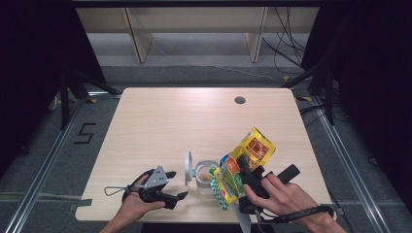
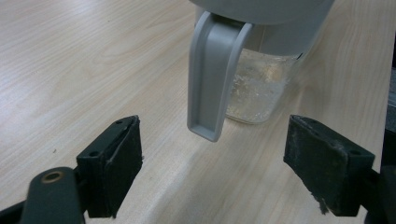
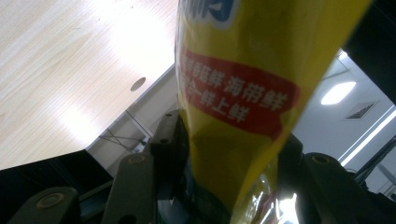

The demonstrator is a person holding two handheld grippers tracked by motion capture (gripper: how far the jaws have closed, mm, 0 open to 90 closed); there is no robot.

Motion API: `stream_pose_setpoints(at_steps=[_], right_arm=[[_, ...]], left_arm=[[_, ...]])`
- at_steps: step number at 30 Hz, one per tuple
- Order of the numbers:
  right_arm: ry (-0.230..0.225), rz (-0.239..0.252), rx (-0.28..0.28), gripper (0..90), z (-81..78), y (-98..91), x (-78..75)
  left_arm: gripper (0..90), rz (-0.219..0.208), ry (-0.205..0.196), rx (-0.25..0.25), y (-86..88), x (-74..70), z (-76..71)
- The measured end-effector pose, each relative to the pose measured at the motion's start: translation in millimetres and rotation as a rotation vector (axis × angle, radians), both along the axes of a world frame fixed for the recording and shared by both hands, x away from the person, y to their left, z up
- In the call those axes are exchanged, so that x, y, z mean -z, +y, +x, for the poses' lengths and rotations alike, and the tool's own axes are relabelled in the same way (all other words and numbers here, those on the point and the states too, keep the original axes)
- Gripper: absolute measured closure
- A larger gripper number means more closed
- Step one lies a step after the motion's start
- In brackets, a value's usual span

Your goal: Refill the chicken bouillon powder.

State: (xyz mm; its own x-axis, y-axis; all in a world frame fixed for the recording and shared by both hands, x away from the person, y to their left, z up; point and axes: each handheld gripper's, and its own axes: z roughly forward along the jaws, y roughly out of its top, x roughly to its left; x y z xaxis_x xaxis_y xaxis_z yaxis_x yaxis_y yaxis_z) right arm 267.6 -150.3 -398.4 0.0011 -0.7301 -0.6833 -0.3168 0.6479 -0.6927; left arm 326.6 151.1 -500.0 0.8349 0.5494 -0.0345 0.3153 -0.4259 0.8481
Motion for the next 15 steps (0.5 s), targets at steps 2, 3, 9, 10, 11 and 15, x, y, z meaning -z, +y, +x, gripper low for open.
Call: stream_pose_setpoints(at_steps=[2, 3, 9, 10, 11, 15], right_arm=[[0.005, 0.025, 0.011, 56.4, -0.7, -1.4, 1.5], [0.005, 0.033, 0.012, 56.4, -0.7, -1.8, 1.9], [0.005, 0.013, 0.010, 56.6, -0.6, -1.4, 0.6], [-0.001, 0.013, 0.007, 56.6, -0.4, -1.3, 0.6], [-0.002, 0.015, 0.009, 56.6, -0.5, -1.2, 0.6], [-0.018, -0.040, -0.031, 56.6, 0.5, 2.1, -2.7]], left_arm=[[18.5, 0.002, -0.006, -0.001, 0.1, 0.0, 0.9], [18.5, 0.013, 0.001, 0.008, 1.0, -0.1, 1.1], [18.5, 0.013, -0.001, 0.006, 1.1, -0.1, 1.1], [18.5, 0.016, -0.003, 0.009, 1.4, 0.0, 1.0], [18.5, 0.017, -0.001, 0.009, 1.3, -0.1, 0.8], [18.5, -0.002, 0.002, 0.002, 0.2, 0.2, 0.3]])
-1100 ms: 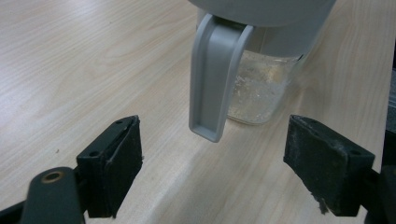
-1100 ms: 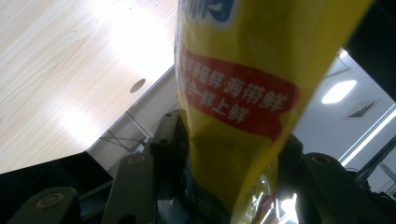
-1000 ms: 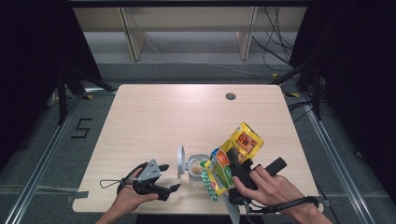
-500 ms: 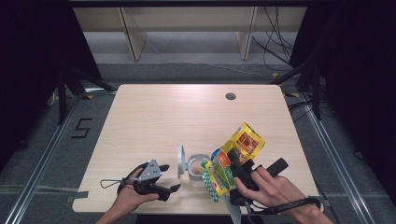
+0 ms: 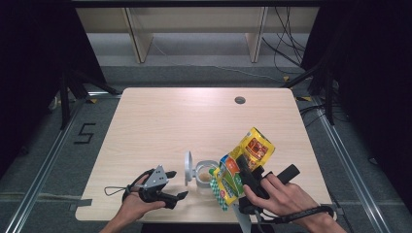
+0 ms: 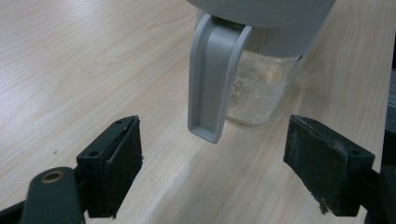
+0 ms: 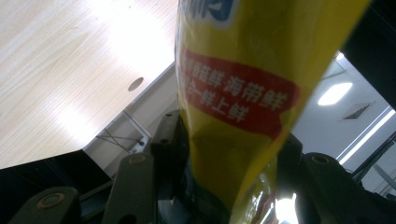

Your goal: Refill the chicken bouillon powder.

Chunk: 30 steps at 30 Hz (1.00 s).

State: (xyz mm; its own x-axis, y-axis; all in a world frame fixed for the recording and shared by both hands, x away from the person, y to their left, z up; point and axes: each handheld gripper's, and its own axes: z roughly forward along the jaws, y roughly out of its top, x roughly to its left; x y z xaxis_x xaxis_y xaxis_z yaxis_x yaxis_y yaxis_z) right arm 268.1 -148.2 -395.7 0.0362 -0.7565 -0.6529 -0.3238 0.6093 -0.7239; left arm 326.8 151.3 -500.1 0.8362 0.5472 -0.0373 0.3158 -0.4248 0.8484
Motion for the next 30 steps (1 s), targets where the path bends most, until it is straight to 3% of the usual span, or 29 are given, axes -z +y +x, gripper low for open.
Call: stream_pose_setpoints(at_steps=[3, 5, 6, 13, 18, 19, 21, 30], right_arm=[[0.023, 0.075, 0.035, 56.7, -2.5, -2.7, 4.3], [0.002, 0.000, 0.007, 56.7, -0.6, -0.9, -0.5], [-0.002, -0.015, 0.011, 56.7, -0.6, -0.5, -1.4], [0.011, 0.024, 0.019, 56.8, -0.2, -2.5, 1.2], [0.002, -0.003, 0.011, 56.9, 0.6, -2.1, -0.7], [0.013, 0.032, 0.037, 56.9, -1.2, -3.3, 0.9], [0.025, 0.075, 0.036, 57.0, -1.3, -4.9, 3.1], [0.017, 0.058, 0.039, 57.1, -0.8, -5.6, 1.4]], left_arm=[[18.5, -0.004, 0.005, -0.011, 0.1, -0.4, -0.7], [18.5, 0.010, -0.007, -0.004, 0.7, -0.9, 0.0], [18.5, -0.002, 0.007, -0.011, 0.3, -0.1, -0.9], [18.5, 0.004, -0.001, -0.004, 0.3, -0.2, -0.4], [18.5, 0.001, 0.008, -0.012, 0.3, -0.2, -1.2], [18.5, 0.003, 0.003, -0.012, 0.3, -0.5, -1.0], [18.5, -0.005, 0.007, -0.009, 0.1, -0.6, -0.3], [18.5, 0.006, 0.000, -0.007, 0.6, -0.3, -0.6]])
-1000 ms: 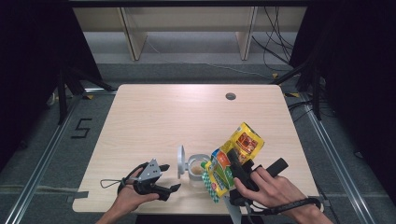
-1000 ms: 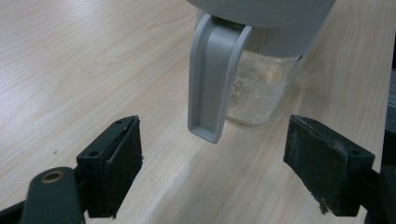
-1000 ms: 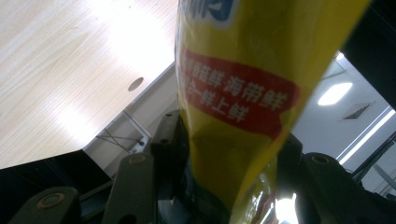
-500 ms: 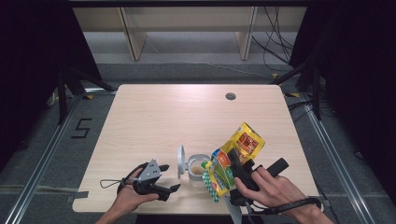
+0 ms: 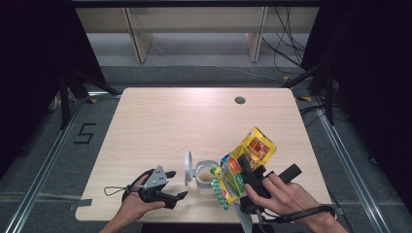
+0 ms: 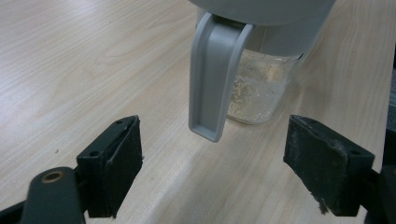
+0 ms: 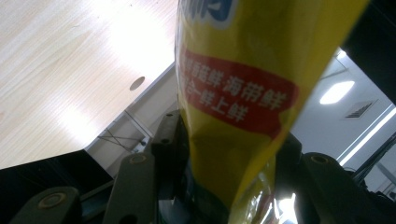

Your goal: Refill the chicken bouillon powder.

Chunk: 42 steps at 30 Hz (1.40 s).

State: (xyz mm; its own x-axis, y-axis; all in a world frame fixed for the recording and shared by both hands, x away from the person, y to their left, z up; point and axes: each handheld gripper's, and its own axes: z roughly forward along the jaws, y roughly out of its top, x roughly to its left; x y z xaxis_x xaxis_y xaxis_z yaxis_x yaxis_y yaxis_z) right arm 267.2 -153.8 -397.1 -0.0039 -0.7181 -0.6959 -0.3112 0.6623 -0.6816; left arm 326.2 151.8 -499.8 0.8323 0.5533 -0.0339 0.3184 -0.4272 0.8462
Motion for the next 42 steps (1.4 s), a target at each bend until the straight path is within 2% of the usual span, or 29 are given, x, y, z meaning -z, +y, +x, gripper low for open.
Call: stream_pose_setpoints(at_steps=[2, 4, 8, 11, 12, 13, 14, 15, 16, 17, 18, 19, 20, 21, 22, 24, 32, 34, 35, 36, 37, 39, 40, 41, 42], right_arm=[[-0.006, -0.005, -0.008, 57.1, -0.1, -0.3, -0.2], [0.006, -0.005, 0.002, 57.1, -0.6, 0.2, -1.2], [0.001, -0.005, -0.001, 57.2, -1.0, 0.2, -1.6], [0.004, 0.020, 0.003, 57.2, -0.7, -0.2, -0.7], [0.005, 0.022, -0.003, 57.2, -0.3, -0.4, -0.7], [0.004, 0.018, 0.001, 57.2, -0.6, -0.2, -1.1], [0.002, 0.015, 0.001, 57.2, -0.8, -0.2, -1.1], [0.001, 0.014, -0.001, 57.3, -0.9, -0.3, -1.1], [-0.011, 0.018, -0.007, 57.3, -1.2, -0.7, -0.7], [0.004, 0.011, 0.000, 57.3, -0.8, -0.2, -1.4], [0.004, 0.014, 0.000, 57.3, -0.8, -0.5, -1.2], [0.005, -0.010, -0.017, 57.3, -0.2, 0.6, -2.6], [-0.004, 0.006, -0.010, 57.3, -0.5, -1.2, -1.5], [-0.007, -0.003, -0.011, 57.3, -0.3, -1.1, -2.0], [-0.009, -0.018, -0.019, 57.3, 0.2, -0.3, -2.6], [-0.008, -0.007, -0.009, 57.3, -0.1, -1.4, -2.2], [0.001, -0.002, -0.007, 57.3, -0.7, -1.5, -1.6], [0.006, -0.013, -0.017, 57.5, 0.2, -1.0, -1.6], [-0.002, -0.043, -0.025, 57.5, 0.9, -0.7, -2.9], [-0.002, -0.051, -0.022, 57.6, 0.7, -0.1, -4.0], [-0.001, -0.035, -0.013, 57.6, 0.4, -1.0, -3.4], [0.009, -0.002, 0.001, 57.6, 0.3, -2.4, -1.5], [0.013, -0.004, 0.002, 57.6, 0.4, -2.3, -1.7], [-0.003, 0.006, -0.006, 57.6, 0.5, -3.0, -0.8], [0.006, -0.001, -0.008, 57.6, 1.0, -3.0, -1.1]], left_arm=[[18.6, -0.010, 0.006, -0.002, -0.2, -0.5, 0.4], [18.5, 0.004, -0.004, -0.001, 0.0, -0.4, 0.3], [18.6, -0.010, 0.006, -0.002, -0.4, -0.4, 0.3], [18.6, -0.016, 0.011, -0.002, -0.3, 0.8, -0.2], [18.5, -0.002, 0.002, -0.007, 0.1, -0.2, -0.3], [18.6, 0.003, -0.007, 0.010, 0.9, -1.2, 1.3], [18.6, 0.000, 0.008, -0.001, 0.6, -0.9, 0.9], [18.6, -0.010, 0.008, -0.004, -0.3, -0.1, 0.3], [18.6, -0.001, 0.000, -0.006, -0.1, -0.2, -0.1], [18.6, 0.005, -0.005, 0.007, 0.2, -0.2, 0.5], [18.6, -0.002, 0.006, -0.007, -0.6, -0.2, -0.6], [18.6, -0.005, 0.003, -0.004, -0.7, -0.3, 0.0], [18.6, -0.005, 0.002, -0.001, -0.7, -0.3, 0.3], [18.6, 0.007, -0.008, 0.008, -0.2, -0.5, 0.9], [18.6, 0.002, -0.003, 0.004, -0.2, -0.1, 0.5], [18.6, -0.002, 0.005, -0.008, -0.5, -0.4, -0.4], [18.6, -0.004, -0.003, 0.011, -0.6, 0.2, 1.1], [18.6, 0.002, -0.003, 0.006, -0.3, -0.2, 0.4], [18.6, 0.004, -0.005, 0.003, -0.4, -0.6, 0.5], [18.6, 0.000, -0.007, 0.002, -0.5, -0.5, 0.9], [18.5, 0.011, -0.014, 0.007, 0.2, -0.3, 1.9], [18.6, 0.009, -0.003, 0.010, 0.4, 0.1, 1.5], [18.6, 0.009, -0.003, 0.011, 0.4, -0.1, 1.5], [18.6, 0.003, -0.011, 0.004, -0.3, 0.0, 1.4], [18.6, -0.002, -0.006, 0.004, -0.5, -0.4, 1.0]])
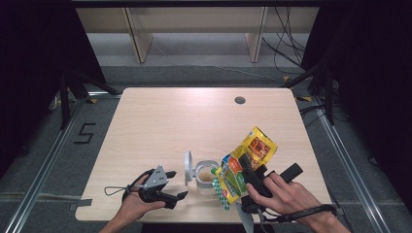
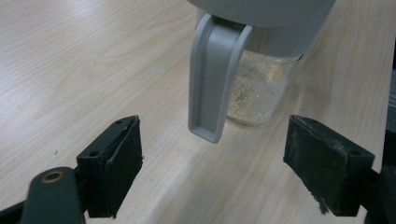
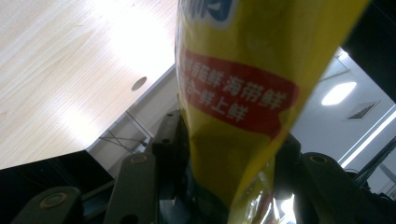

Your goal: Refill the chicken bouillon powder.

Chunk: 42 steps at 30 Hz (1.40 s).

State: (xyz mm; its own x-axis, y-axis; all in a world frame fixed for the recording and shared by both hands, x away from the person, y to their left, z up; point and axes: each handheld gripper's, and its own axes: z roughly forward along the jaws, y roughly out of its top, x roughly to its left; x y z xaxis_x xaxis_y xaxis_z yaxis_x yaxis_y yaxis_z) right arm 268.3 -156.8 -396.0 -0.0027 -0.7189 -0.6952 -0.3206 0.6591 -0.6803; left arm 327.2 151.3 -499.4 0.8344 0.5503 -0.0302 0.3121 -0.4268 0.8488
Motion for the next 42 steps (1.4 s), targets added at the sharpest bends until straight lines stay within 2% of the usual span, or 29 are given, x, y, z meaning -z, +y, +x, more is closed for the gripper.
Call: stream_pose_setpoints(at_steps=[1, 2, 3, 4, 5, 6, 9, 11, 15, 16, 17, 21, 22, 26, 30, 31, 33, 35, 36, 37, 39, 42], right_arm=[[-0.012, 0.001, 0.004, 57.6, -0.7, -0.3, 0.0], [0.000, -0.005, 0.006, 57.6, -0.1, 0.1, -0.7], [-0.009, -0.048, -0.022, 57.6, 1.7, 2.2, -3.5], [-0.003, -0.025, 0.004, 57.7, -0.1, 1.5, -2.8], [0.002, -0.004, 0.005, 57.6, -0.5, 0.8, -1.9], [0.001, 0.013, 0.003, 57.7, -0.7, 0.3, -1.2], [-0.014, -0.042, -0.017, 57.7, 0.3, 2.5, -4.7], [-0.013, -0.052, -0.022, 57.7, 1.0, 2.8, -4.8], [0.005, -0.003, 0.003, 57.7, -0.3, 1.0, -2.1], [0.004, -0.006, 0.003, 57.7, -0.4, 1.1, -2.4], [0.002, -0.009, 0.003, 57.7, -0.6, 1.1, -2.5], [-0.011, -0.050, -0.022, 57.8, 1.0, 2.4, -4.6], [-0.010, -0.042, -0.013, 57.7, 0.5, 2.1, -4.4], [0.004, -0.023, -0.011, 57.8, 0.4, 1.1, -3.7], [-0.006, -0.053, -0.020, 57.8, 0.7, 2.0, -4.1], [0.000, -0.023, 0.000, 57.8, -0.4, 1.1, -2.9], [0.010, 0.003, 0.003, 57.8, -0.4, -0.1, -1.8], [0.002, -0.008, -0.007, 57.8, 0.1, -0.3, -2.8], [0.003, -0.007, 0.005, 57.8, -0.4, -0.9, -3.3], [-0.006, -0.031, -0.020, 57.8, 1.5, -0.2, -4.9], [-0.011, -0.036, -0.001, 58.0, 0.6, -0.3, -5.8], [-0.009, -0.037, -0.007, 58.0, 1.1, -0.5, -6.1]], left_arm=[[18.6, 0.001, 0.000, 0.001, 0.0, 0.2, 0.0], [18.6, 0.023, -0.005, 0.009, 1.5, -0.2, 1.0], [18.6, 0.009, -0.002, 0.008, 1.0, 0.3, 0.5], [18.6, 0.013, -0.002, 0.004, 1.1, 0.0, 0.3], [18.6, -0.003, -0.001, 0.000, 0.3, 0.2, 0.2], [18.6, 0.005, 0.001, 0.007, 0.9, -0.2, 0.9], [18.6, 0.012, 0.001, 0.010, 1.1, 0.3, 0.6], [18.6, -0.010, 0.013, -0.007, -0.2, 0.3, -0.7], [18.6, 0.022, -0.011, 0.005, 1.8, 0.0, 0.9], [18.6, -0.002, 0.007, -0.010, 0.3, 0.1, -0.9], [18.6, -0.009, 0.014, -0.004, 0.2, -0.1, -0.2], [18.6, 0.006, 0.000, 0.000, 0.6, -0.2, -0.4], [18.5, -0.007, 0.014, -0.005, 0.1, 0.1, -0.7], [18.6, -0.009, 0.020, -0.003, 0.4, 0.3, -0.8], [18.6, -0.004, 0.013, -0.004, 0.3, 0.2, -0.6], [18.6, -0.006, 0.006, -0.009, 0.0, 0.5, -0.9], [18.6, -0.006, 0.012, -0.005, 0.1, -0.1, -0.6], [18.6, -0.009, 0.014, -0.005, 0.1, 0.1, -0.4], [18.6, 0.006, -0.003, 0.000, 0.6, -0.3, -0.1], [18.6, 0.000, -0.001, -0.001, 0.5, 0.4, -0.3], [18.6, -0.006, 0.012, -0.004, 0.3, -0.2, -0.7], [18.5, -0.008, 0.014, -0.006, 0.2, 0.2, -0.7]])
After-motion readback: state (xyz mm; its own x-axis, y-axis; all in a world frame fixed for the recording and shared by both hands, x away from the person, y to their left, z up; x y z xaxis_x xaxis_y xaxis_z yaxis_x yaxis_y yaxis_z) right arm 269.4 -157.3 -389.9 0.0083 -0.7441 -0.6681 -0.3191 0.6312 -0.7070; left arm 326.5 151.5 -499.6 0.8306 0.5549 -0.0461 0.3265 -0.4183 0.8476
